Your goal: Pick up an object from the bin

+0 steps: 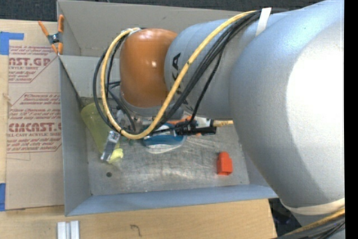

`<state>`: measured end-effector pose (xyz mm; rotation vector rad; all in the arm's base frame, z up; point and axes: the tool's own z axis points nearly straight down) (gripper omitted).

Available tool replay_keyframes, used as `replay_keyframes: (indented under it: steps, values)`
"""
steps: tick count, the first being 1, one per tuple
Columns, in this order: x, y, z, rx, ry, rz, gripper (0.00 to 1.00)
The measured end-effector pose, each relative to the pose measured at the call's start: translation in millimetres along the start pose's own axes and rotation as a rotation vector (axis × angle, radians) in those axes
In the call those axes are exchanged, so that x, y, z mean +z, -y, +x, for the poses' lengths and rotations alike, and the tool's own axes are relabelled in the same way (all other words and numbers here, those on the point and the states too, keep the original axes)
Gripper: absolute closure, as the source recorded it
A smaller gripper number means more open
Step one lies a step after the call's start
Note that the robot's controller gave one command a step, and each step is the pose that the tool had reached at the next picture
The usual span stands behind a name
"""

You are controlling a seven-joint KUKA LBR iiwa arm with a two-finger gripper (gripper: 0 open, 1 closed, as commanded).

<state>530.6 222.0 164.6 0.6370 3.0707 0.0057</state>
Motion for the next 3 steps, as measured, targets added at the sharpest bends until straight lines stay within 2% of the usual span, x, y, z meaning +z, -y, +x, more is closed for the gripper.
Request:
replay_keyframes:
  steps: [1, 2, 3]
  values:
    - [84, 17, 8.4, 0.13, -0.004, 0.007, 1.0]
    - [84, 17, 8.3, 0.131, -0.004, 0.007, 1.0]
    - [-69, 26, -14.6, 0.14, -0.001, 0.002, 1.0]
